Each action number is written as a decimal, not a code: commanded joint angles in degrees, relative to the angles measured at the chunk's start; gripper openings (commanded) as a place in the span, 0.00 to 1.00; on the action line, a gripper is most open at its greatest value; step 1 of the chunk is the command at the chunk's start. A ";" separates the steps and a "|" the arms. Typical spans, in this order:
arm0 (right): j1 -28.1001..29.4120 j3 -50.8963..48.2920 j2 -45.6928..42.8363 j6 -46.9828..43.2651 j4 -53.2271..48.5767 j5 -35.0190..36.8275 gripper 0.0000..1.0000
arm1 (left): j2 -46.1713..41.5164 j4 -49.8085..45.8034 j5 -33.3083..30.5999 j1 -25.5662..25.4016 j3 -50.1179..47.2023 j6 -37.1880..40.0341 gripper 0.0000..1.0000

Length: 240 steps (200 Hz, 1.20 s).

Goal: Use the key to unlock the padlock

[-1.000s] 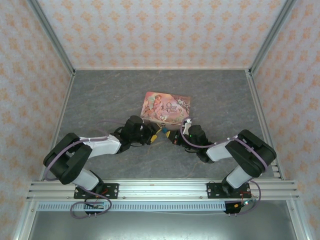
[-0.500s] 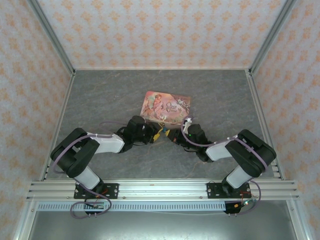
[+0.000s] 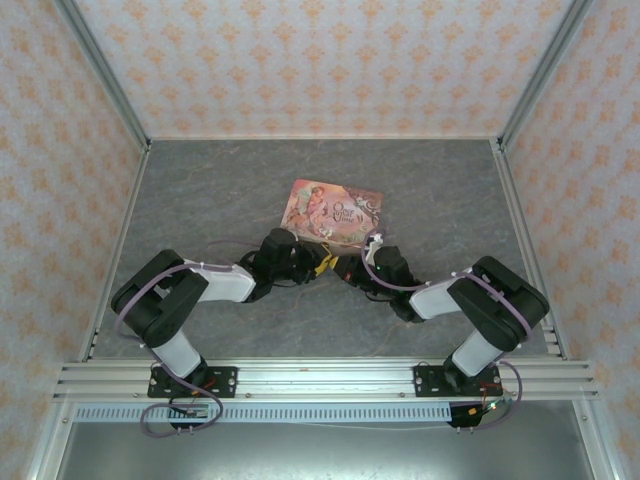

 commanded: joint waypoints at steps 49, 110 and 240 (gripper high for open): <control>0.46 -0.40 -1.75 -0.13 0.69 1.67 0.07 | -0.14 -1.02 -1.60 -0.27 0.68 0.03 0.11; 0.42 -2.64 -12.81 -11.86 -14.55 7.59 0.41 | -2.86 -5.89 -1.48 -0.22 1.54 0.92 0.00; 12.32 -4.63 -41.29 -64.23 -37.48 21.05 0.48 | -12.38 -18.37 -2.41 -0.91 3.13 1.56 0.00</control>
